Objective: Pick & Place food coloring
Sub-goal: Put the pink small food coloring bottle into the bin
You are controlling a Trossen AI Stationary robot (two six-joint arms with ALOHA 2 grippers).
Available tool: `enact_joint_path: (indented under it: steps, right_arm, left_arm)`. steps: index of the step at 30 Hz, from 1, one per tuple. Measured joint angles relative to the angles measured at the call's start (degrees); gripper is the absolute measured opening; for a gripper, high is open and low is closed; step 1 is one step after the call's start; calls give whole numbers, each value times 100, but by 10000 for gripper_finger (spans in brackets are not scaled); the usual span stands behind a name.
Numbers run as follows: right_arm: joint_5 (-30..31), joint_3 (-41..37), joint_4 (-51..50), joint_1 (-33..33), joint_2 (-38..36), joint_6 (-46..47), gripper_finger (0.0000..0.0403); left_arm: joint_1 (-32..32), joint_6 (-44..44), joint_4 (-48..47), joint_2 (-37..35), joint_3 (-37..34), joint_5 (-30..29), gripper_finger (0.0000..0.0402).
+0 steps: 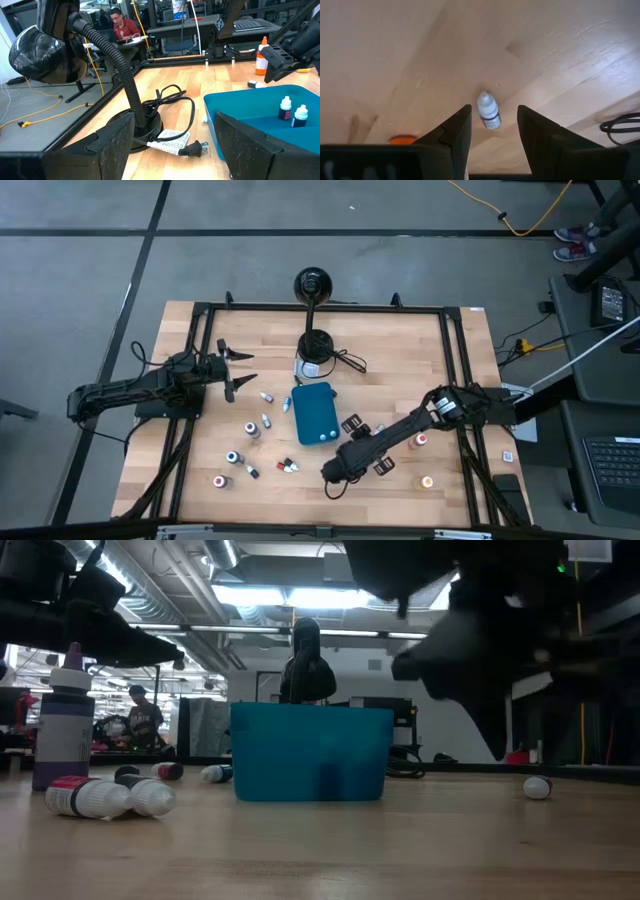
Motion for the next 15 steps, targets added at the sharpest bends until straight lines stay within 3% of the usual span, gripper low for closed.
enact_joint_path:
  steps: [15]
  right_arm:
    - [350, -760, 556, 116, 7, -450, 161]
  left_arm:
    - [0, 0, 0, -2, 0, 0, 269]
